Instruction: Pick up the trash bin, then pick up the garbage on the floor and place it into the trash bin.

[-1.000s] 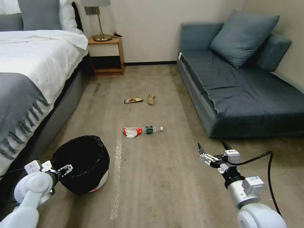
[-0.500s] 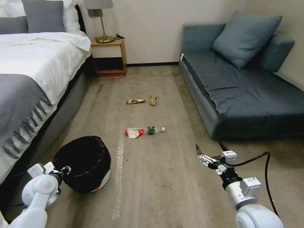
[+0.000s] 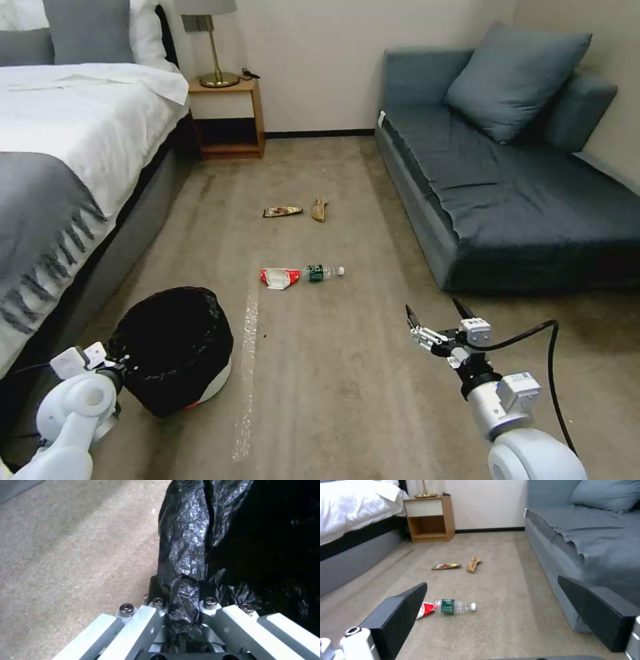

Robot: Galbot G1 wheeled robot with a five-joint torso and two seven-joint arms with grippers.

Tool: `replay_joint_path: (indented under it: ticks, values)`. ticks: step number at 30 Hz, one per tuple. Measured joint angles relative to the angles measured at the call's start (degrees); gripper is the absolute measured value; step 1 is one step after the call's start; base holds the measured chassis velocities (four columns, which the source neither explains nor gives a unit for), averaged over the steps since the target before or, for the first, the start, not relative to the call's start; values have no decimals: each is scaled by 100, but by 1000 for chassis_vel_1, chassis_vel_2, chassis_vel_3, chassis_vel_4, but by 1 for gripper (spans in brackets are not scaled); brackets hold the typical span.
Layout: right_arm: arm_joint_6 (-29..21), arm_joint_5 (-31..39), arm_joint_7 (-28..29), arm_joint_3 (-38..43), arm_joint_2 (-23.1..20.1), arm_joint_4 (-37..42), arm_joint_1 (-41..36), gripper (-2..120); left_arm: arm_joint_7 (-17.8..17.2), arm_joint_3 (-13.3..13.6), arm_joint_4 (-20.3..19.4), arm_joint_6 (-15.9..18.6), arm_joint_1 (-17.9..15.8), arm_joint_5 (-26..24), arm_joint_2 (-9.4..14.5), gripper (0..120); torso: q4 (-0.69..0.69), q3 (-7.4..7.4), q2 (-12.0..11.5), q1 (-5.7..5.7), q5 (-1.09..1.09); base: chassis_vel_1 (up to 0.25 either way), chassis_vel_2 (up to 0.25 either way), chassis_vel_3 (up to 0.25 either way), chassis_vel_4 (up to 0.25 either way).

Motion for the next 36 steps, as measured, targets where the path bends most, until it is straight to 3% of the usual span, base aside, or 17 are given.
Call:
replay_joint_path:
  ticks: [4, 7, 13, 20, 22, 36]
  values:
    - [5, 40, 1, 5, 2, 0, -6, 100, -88, 4, -60, -323, 34, 572, 13, 5, -2, -1, 0, 0, 1, 0, 0, 0, 0]
    - [-6, 301, 10, -33, 15, 57, -8, 100, -95, 31, -75, -981, 164, 1902, 50, 4, 5, -3, -1, 0, 11, 0, 0, 0, 0]
    - [20, 478, 4, -108, 59, 83, 72, 100, -113, -1, -368, -1388, 373, 2749, 23, 3, 5, -4, 0, 0, 16, 0, 0, 0, 0]
    - [-35, 746, -5, -153, 67, 163, 64, 100, -91, -19, -674, -1741, 616, 3388, -30, 3, 4, -5, 0, 0, 19, 0, 0, 0, 0]
    - [-75, 936, -46, -158, 65, 199, 46, 100, -73, -30, -847, -1910, 754, 3768, -57, 3, 5, -5, 0, 0, 19, 0, 0, 0, 0]
    - [-53, 1091, -255, -156, 47, 258, 44, 100, -63, -39, -1232, -2194, 1027, 4400, -125, 3, 4, -5, 2, 0, 19, 0, 0, 0, 0]
